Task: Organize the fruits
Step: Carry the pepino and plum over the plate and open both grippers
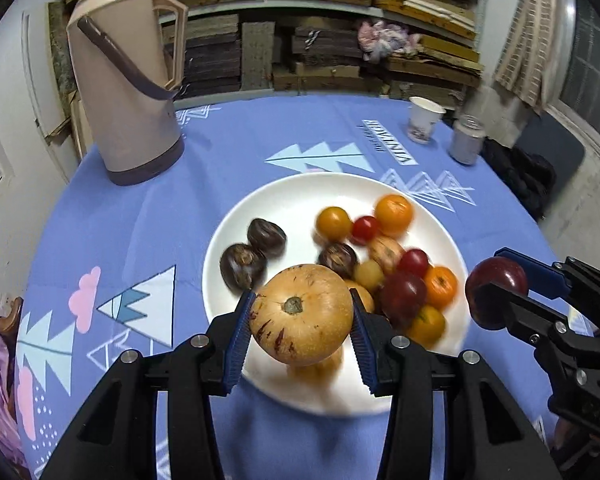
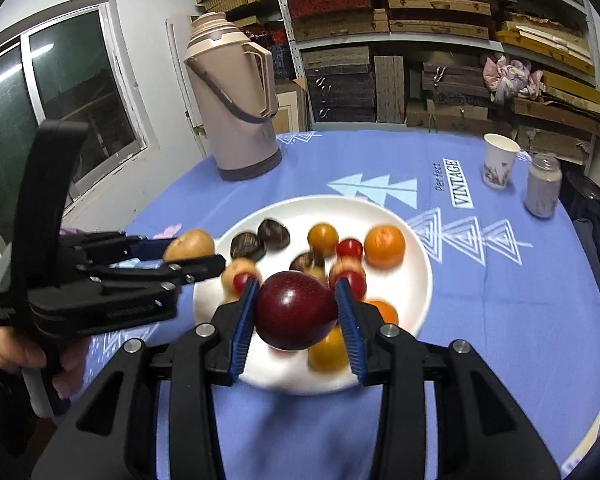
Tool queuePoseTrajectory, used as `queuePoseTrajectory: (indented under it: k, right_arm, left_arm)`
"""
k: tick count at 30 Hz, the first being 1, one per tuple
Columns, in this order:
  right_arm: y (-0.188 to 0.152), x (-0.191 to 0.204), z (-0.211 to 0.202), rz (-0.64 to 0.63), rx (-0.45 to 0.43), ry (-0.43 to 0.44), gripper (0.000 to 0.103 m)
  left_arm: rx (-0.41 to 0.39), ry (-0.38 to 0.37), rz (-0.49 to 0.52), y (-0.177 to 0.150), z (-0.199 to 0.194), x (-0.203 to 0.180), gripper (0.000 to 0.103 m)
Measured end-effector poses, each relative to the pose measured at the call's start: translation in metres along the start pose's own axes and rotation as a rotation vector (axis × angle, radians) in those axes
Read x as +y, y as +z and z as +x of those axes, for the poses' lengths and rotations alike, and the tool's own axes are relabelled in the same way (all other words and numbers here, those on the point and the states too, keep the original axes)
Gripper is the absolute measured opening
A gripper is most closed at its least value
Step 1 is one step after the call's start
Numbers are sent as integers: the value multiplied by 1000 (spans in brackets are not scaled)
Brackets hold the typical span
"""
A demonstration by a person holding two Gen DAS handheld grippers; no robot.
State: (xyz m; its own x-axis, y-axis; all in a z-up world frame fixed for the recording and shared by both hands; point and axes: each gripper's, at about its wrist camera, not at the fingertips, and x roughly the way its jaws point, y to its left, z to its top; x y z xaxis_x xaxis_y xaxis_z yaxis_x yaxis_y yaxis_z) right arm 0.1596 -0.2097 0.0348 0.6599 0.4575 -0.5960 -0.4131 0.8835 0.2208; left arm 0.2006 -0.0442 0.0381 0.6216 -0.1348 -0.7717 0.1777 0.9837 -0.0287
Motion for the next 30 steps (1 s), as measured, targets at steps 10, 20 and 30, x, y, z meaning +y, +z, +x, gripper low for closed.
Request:
queuePoseTrajectory:
  k: [10,20,30]
  right_arm:
    - [23,-19,67,43,70,-30,39]
    - [20,-24,58,59,19,-37,52]
    - [-2,-11,13,40,-32,-47,59]
  left_arm:
    - [52,5,-47,21,45,13,46]
    - [70,49,-46,18,48,19,83]
    - [79,-3,-58,-10,20,8,99]
